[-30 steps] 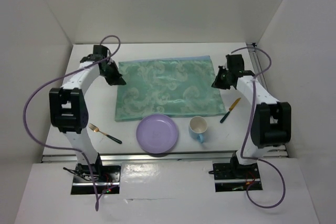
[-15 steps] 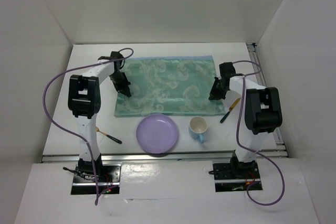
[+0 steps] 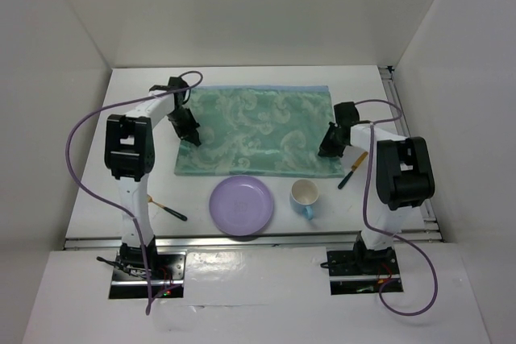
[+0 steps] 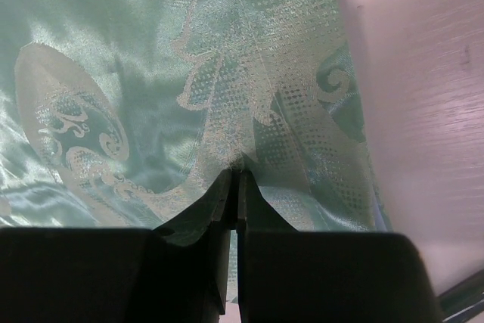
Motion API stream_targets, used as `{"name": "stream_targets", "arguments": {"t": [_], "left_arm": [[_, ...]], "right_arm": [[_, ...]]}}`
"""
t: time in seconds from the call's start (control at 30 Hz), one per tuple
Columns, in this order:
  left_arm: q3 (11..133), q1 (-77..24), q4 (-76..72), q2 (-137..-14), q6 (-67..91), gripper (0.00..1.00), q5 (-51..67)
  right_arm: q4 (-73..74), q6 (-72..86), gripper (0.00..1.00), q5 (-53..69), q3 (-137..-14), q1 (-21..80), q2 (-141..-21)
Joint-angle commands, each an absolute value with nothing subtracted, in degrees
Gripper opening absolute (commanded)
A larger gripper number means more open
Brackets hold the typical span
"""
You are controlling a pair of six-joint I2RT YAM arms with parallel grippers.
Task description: Set the dinner table for one person
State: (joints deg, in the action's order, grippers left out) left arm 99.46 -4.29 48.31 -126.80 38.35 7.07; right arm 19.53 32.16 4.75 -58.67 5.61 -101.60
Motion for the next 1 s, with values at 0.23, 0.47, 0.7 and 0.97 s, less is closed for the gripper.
{"name": "stream_targets", "arguments": {"t": [0.23,0.47,0.7,0.97], "left_arm": [[93.5,-2.3,48.9,-125.7,38.4,0.00,0.8],[93.5,-2.3,49.1,-119.3,37.6,0.09,-0.3],[96.1,-2.3,51.1,-110.8,36.5,0.51,-1.5],[90.2,-2.3,49.3,-97.0,35.9,0.51,1.0]], "right_arm": [[26.4,35.5,0.03,1.5,-54.9,12.1,-100.0],[29.9,33.1,0.10,-1.6,-60.3,13.3,-95.5],[38.6,30.7,0.69,-4.5,-74.6,14.4,-88.5],[42.7,32.4,0.87,-1.4,-61.3,15.6,-71.4]]}}
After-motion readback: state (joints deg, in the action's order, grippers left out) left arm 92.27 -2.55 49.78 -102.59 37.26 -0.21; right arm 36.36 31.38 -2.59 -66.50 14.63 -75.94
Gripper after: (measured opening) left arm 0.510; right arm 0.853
